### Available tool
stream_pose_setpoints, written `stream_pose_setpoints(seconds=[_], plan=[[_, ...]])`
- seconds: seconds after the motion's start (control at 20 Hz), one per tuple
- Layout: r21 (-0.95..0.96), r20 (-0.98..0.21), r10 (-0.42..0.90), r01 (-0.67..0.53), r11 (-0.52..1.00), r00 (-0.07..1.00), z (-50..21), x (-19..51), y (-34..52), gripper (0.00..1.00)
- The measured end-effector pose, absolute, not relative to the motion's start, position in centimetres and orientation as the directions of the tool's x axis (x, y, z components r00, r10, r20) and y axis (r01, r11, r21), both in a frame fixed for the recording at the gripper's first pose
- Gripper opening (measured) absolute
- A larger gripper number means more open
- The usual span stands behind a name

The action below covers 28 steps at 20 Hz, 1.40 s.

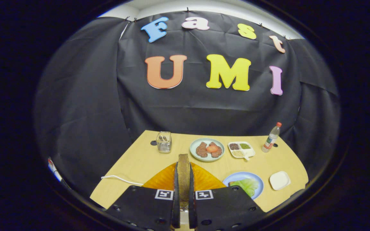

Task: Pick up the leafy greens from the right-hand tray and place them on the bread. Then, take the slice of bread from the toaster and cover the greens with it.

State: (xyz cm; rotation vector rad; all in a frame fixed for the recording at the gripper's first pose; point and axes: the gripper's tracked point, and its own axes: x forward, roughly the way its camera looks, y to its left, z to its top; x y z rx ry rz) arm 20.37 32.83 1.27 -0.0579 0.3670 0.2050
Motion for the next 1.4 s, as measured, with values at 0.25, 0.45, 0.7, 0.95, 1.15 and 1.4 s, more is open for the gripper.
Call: stream_pose_setpoints(seconds=[0.25,0.45,0.7,0.95,1.15,1.4], plan=[[-0.020,-0.299,0.171,-0.185,0.983,0.939,5.2,19.9,30.7,0.10],[-0.027,-0.277,0.105,-0.117,0.993,0.955,5.1,21.5,26.8,0.10],[-0.039,-0.333,0.016,-0.030,0.999,0.943,0.3,24.8,21.5,0.10],[-0.040,-0.407,-0.021,0.006,0.999,0.913,-6.3,27.7,17.3,0.10],[0.040,-0.447,0.054,-0.041,0.998,0.893,-10.3,29.1,16.7,0.10],[0.157,-0.457,0.135,-0.069,0.985,0.879,-13.6,29.8,14.6,0.10]])
